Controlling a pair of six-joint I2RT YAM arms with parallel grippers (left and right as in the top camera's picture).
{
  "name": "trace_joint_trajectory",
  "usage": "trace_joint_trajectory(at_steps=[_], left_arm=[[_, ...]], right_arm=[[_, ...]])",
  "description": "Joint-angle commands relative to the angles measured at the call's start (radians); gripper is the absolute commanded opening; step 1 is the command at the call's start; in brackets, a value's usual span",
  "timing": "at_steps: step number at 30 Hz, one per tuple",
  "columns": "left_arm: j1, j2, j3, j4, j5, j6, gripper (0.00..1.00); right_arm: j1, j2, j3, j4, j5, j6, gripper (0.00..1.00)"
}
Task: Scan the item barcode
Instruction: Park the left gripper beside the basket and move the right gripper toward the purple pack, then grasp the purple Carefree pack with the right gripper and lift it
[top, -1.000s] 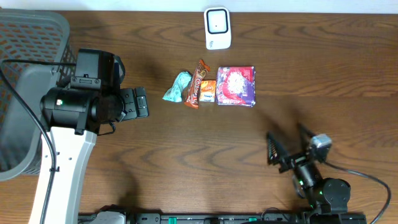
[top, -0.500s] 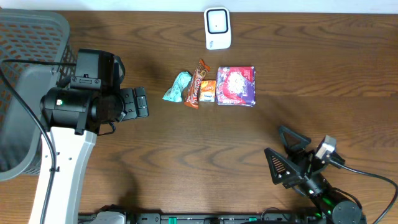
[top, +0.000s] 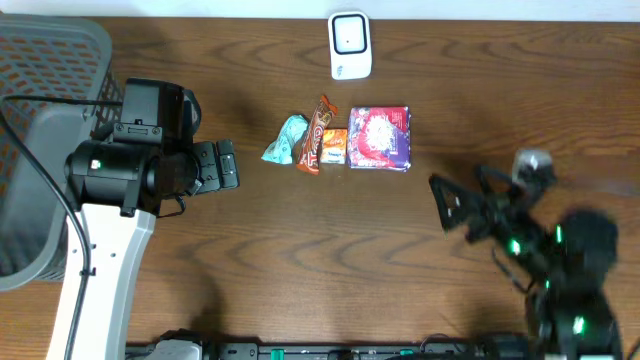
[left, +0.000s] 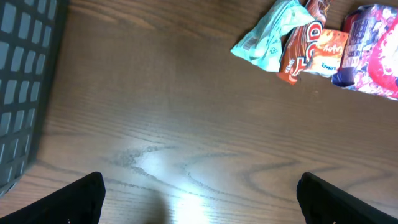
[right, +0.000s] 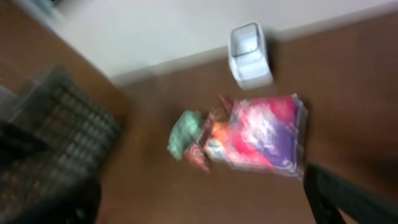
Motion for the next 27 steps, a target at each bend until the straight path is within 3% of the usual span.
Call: trace_joint_trajectory(at_steps=[1,4,9,22,27], left_arm=[[0.005,0.004,0.004,-0.003,-0.008,-0.006,0.98],[0.005,0.004,0.004,-0.003,-0.008,-0.006,0.98],[0.005,0.004,0.004,-0.003,-0.008,-0.006,0.98],[0.005,0.004,0.004,-0.003,-0.008,-0.006,0.98],[0.005,0.004,0.004,-0.003,-0.008,-0.006,0.98]], right_arm=[[-0.003,0.246,0.221,-0.170,0.046,-0.266,0.99],[0.004,0.492,0.451,-0.402,0.083,-0.335,0.99],[0.018,0.753,0.684,-0.595,0.076,-0.375,0.99],[0.037,0.991,0.723,-0.499,0.046,-0.341,0.99],[0.034,1.076,0.723,-0.431,0.043,-0.238,0.99]])
